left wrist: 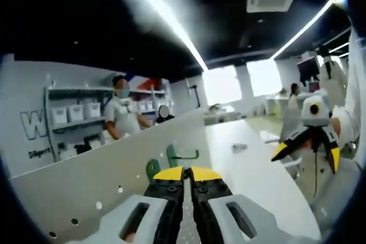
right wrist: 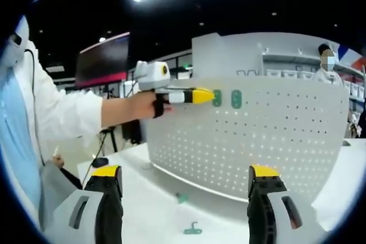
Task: Insert the hook assembly into the mounting plate slot until the hook locks in place.
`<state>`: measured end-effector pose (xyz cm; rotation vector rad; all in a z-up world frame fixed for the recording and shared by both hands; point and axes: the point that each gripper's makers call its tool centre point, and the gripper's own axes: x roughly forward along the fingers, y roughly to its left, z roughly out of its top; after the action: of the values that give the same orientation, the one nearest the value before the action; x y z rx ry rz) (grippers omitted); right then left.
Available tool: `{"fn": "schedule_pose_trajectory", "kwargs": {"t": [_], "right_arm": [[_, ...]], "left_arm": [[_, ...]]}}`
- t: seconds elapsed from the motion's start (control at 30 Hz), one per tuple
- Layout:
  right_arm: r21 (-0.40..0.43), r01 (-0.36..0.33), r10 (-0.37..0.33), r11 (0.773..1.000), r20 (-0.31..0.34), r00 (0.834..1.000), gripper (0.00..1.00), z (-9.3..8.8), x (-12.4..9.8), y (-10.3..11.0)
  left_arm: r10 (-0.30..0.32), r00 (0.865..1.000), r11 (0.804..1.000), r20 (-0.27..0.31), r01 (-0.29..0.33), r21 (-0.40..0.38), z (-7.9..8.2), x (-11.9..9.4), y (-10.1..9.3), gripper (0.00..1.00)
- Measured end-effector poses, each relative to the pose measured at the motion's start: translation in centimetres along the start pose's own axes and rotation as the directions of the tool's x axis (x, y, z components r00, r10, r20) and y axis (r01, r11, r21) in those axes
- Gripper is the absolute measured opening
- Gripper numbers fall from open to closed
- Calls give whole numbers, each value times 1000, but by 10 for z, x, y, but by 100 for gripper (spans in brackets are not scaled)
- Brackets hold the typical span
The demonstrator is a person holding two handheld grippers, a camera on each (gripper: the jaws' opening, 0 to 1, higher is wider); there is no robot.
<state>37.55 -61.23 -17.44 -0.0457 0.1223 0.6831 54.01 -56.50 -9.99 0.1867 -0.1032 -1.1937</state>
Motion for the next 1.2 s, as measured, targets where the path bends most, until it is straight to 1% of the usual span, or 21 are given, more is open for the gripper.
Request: {"fn": "schedule_pose_trajectory", "kwargs": {"t": [0.1,0.13,0.2,0.33,0.4,0.47,0.53,0.63,0.73,0.83,0.97,1.2], "right_arm": [[0,-3,3,1000,-1,1000,92,0,-1,0],[0,-4,4,1000,-1,1000,92,0,-1,0],[0,-3,3,1000,-1,1000,92,0,-1,0],[-2,-7,7,1000,1,1000,91,2,0,1],[-6,-13,13,1000,1,1000,91,3,1,3],[-9,-17,17,1000,2,1000,91,4,2,4],[-12,-22,22,1000,3,1000,91,5,4,5],[-19,-29,29,999,4,1000,91,7,6,7],[-24,-35,36,999,10,999,91,10,6,9],[-27,-42,42,999,7,999,91,10,7,11],[-33,-50,50,998,2,999,91,10,9,13],[-50,-59,60,997,5,998,91,17,11,14]], "left_arm": [[6,1000,1000,-3,-6,-10,0,0,0,14],[7,1000,1000,-4,-7,-11,0,0,-1,15],[2,1000,1000,-5,-2,-9,0,-2,-5,16],[3,1000,1000,11,-3,-17,4,-6,-8,24],[-3,1000,1000,20,3,-21,6,-9,-10,26],[1,1000,1000,18,-1,-22,6,-11,-10,28],[-3,1000,1000,11,3,-25,6,-14,-13,28],[-3,1000,1000,11,3,-27,7,-20,-17,34],[-6,1000,1000,11,7,-24,7,-26,-23,35],[-8,1000,1000,10,8,-27,7,-33,-28,34],[4,1000,999,17,-3,-38,8,-44,-29,35],[31,999,998,20,-30,-55,6,-64,-36,36]]}}
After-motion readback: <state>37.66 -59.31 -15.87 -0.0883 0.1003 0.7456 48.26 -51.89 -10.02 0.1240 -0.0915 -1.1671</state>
